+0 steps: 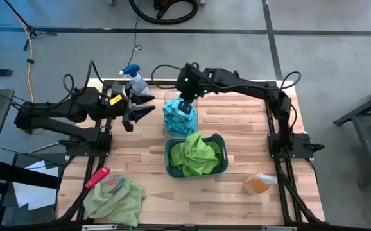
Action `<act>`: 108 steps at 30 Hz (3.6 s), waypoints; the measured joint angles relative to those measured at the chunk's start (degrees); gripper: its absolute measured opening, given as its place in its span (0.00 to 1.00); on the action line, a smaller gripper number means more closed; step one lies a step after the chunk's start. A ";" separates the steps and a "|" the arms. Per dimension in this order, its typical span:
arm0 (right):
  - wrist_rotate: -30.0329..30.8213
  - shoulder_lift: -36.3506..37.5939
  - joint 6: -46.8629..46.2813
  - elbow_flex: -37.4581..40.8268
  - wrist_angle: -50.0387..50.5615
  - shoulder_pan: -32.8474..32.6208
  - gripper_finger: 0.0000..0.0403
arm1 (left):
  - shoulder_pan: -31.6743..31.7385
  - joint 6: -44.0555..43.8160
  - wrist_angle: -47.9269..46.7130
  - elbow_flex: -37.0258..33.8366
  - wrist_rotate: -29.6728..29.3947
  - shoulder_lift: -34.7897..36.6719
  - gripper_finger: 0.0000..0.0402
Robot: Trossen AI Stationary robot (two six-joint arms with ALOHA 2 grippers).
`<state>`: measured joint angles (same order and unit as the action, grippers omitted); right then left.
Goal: Sort microfiber towel by color & place in baskets
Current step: Put the green microfiber towel into the blue bin
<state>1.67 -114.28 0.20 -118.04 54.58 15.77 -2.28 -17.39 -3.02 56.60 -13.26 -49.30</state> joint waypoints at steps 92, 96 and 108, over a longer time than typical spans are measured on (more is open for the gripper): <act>1.60 65.60 -19.68 75.25 -55.45 -13.80 0.00 | -34.80 -35.12 -60.09 15.46 39.60 -61.48 0.53; 1.57 65.60 -19.64 75.25 -55.47 -13.80 0.00 | -35.39 -39.02 -55.31 13.16 38.46 -61.48 0.53; 1.57 65.60 -19.44 75.25 -55.47 -13.77 0.00 | -35.60 -39.81 -47.46 8.74 38.23 -61.31 0.44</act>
<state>3.25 -48.69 -19.25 -42.78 -0.89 2.00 -37.89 -57.20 -50.48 65.33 24.98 -110.61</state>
